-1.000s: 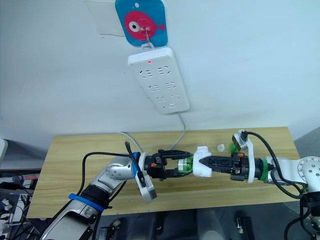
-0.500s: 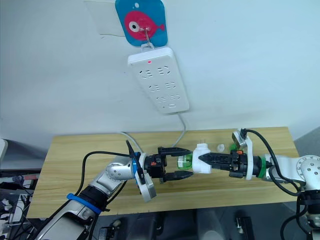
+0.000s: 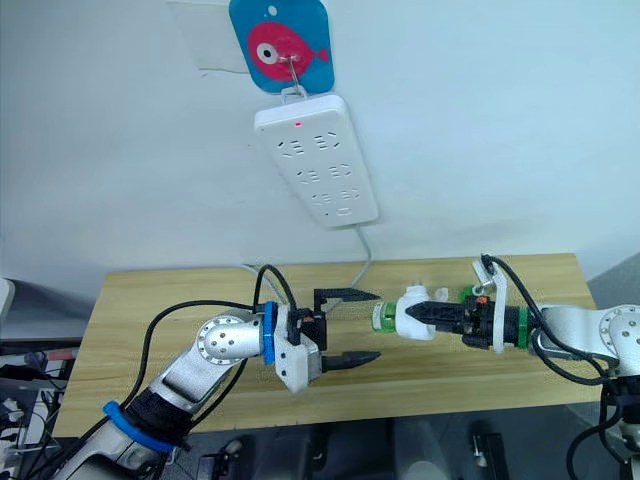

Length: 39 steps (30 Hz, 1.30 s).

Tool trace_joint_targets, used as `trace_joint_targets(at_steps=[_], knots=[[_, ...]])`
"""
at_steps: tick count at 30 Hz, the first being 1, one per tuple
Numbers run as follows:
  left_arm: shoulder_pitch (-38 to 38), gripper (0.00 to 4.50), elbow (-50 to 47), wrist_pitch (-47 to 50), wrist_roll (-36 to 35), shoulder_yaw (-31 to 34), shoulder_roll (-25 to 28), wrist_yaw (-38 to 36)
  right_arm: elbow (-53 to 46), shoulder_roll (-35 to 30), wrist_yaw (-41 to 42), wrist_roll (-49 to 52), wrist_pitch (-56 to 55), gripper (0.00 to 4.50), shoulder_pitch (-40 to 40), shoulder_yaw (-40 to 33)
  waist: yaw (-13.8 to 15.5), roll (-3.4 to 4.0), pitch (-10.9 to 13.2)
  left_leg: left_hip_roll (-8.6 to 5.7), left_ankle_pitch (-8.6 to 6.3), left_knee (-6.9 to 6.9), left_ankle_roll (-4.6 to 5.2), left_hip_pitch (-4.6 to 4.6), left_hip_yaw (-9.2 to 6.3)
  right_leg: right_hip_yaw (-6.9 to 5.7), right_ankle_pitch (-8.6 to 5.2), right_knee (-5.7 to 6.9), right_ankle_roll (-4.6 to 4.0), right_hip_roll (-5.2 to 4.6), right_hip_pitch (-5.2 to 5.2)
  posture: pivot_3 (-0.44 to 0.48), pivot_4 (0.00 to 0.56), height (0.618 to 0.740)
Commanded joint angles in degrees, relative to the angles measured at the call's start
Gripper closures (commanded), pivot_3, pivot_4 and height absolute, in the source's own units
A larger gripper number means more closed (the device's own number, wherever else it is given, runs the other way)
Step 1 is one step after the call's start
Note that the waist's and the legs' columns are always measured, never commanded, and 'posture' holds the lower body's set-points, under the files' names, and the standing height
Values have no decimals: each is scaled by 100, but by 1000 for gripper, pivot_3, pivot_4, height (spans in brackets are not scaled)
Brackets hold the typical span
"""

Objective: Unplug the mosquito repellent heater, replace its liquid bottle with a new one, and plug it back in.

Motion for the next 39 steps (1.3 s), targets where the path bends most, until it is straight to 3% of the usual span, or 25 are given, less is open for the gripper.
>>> trace_joint_targets(at_steps=[1, 4, 21, 24, 30, 35, 39], knots=[[-56, 0, -440, 969, 250, 18, -161, 128, -787, -74, -514, 147, -327, 1504, -51, 55, 0, 0, 0, 0, 0, 0, 0, 0, 1, -3, 0, 0, 0, 0, 0, -106, 307, 740], [-152, 0, -377, 1024, 716, -144, -231, 146, -1162, 158, -770, 148, -667, 1504, 32, 75, 0, 0, 0, 1, 0, 0, -1, 0, 1, -9, 0, 1, 0, 3, 0, -109, 304, 740], [-244, 0, -216, 1233, 1122, -217, -657, -14, -1831, -2, -951, 148, -1123, 1504, 201, 319, 6, 0, 0, 0, 1, 0, -2, 0, 11, -13, 0, 2, 0, 2, -1, -119, 297, 740], [-211, 559, -249, 1214, 1150, -246, -619, -107, -1873, -27, -939, 148, -1163, 1504, 195, 360, 6, 0, 0, 0, 1, 0, -2, 0, 11, -13, 0, 3, 0, 2, -1, -119, 297, 740], [-134, 2222, -224, 1289, 1210, -258, -535, -174, -1841, -86, -932, 148, -1188, 1504, 157, 411, 7, 0, 0, 0, 1, 0, -2, 0, 10, -13, 0, 3, 0, 2, -1, -127, 306, 740], [-190, 2224, -135, 1291, 1185, -256, -593, -171, -1828, -104, -957, 148, -1185, 1504, 29, 491, 5, 0, 0, 0, 1, 0, -1, 0, 10, -14, 0, 3, 0, 2, -1, -137, 309, 740], [-157, 2224, 108, 1352, 854, -34, -883, -9, -2050, -492, -930, 147, -1102, 182, -124, 420, 2, 2, -1, -2, 1, 1, -1, 0, 15, -11, 0, 3, 0, 1, -1, -159, 308, 740]])
